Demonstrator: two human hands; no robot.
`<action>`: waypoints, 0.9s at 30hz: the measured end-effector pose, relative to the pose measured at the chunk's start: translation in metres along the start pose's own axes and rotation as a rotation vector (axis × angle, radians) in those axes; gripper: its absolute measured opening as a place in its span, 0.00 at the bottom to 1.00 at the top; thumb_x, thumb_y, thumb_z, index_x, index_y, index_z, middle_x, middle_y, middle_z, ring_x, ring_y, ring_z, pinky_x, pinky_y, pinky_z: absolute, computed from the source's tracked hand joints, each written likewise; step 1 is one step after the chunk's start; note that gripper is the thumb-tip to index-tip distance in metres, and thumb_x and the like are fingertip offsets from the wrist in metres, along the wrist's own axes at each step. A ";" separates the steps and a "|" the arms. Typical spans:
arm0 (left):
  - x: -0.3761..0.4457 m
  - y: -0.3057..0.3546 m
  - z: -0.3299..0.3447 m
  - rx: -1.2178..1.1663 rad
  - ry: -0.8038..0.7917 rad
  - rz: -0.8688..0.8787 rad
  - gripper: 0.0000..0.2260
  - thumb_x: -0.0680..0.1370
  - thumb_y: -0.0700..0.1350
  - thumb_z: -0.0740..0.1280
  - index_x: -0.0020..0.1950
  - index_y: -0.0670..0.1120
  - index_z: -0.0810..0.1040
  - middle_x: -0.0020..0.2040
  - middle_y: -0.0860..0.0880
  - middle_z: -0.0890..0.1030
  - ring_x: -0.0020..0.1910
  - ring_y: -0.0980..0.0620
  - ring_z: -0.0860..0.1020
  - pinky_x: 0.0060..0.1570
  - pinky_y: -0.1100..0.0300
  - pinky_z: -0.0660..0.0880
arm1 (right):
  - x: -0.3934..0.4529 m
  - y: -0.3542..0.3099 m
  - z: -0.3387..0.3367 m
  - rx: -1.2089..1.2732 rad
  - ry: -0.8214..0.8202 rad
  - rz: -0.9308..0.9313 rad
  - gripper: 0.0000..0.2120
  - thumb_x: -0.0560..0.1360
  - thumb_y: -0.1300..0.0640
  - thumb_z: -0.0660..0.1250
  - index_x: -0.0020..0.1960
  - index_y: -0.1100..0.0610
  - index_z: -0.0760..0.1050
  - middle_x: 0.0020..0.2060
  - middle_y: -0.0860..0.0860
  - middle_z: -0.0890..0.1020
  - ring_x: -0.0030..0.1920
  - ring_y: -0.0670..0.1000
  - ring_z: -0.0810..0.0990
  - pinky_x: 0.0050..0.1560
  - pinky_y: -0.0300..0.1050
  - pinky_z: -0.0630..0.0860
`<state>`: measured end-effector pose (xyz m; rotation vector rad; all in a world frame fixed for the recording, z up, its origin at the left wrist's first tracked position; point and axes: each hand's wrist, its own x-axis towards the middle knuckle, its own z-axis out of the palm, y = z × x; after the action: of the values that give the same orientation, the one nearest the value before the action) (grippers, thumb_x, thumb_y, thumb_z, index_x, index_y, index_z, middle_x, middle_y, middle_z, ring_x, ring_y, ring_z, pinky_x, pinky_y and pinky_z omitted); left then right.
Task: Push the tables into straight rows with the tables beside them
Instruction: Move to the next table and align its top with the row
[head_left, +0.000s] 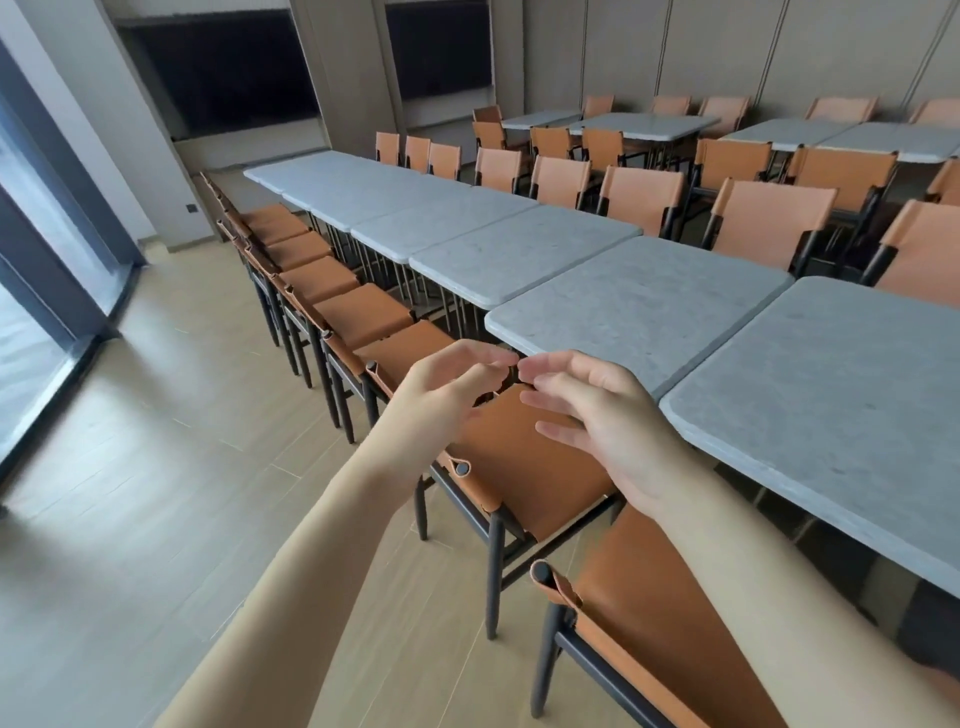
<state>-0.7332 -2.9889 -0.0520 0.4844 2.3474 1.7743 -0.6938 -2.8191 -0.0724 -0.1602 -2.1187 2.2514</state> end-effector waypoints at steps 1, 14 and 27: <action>0.022 0.005 0.002 0.003 -0.014 0.004 0.09 0.83 0.47 0.64 0.56 0.54 0.83 0.58 0.57 0.83 0.61 0.59 0.80 0.64 0.52 0.77 | 0.016 -0.002 -0.008 0.011 0.022 -0.002 0.09 0.82 0.57 0.66 0.55 0.50 0.84 0.55 0.45 0.86 0.58 0.44 0.84 0.63 0.51 0.80; 0.222 0.029 0.083 -0.061 -0.180 0.035 0.11 0.82 0.45 0.65 0.63 0.57 0.78 0.60 0.58 0.82 0.59 0.59 0.81 0.59 0.57 0.76 | 0.149 -0.018 -0.137 0.089 0.346 -0.048 0.09 0.82 0.59 0.65 0.52 0.52 0.84 0.55 0.45 0.85 0.56 0.44 0.85 0.60 0.48 0.80; 0.311 0.006 0.121 -0.021 -0.405 -0.005 0.09 0.83 0.45 0.64 0.57 0.53 0.83 0.57 0.57 0.82 0.61 0.57 0.80 0.64 0.52 0.77 | 0.199 0.008 -0.168 0.125 0.549 0.034 0.09 0.81 0.58 0.65 0.52 0.51 0.84 0.56 0.43 0.85 0.54 0.42 0.85 0.63 0.51 0.80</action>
<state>-0.9847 -2.7696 -0.0597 0.7530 2.0455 1.5235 -0.8731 -2.6321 -0.0985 -0.7184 -1.6934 2.0333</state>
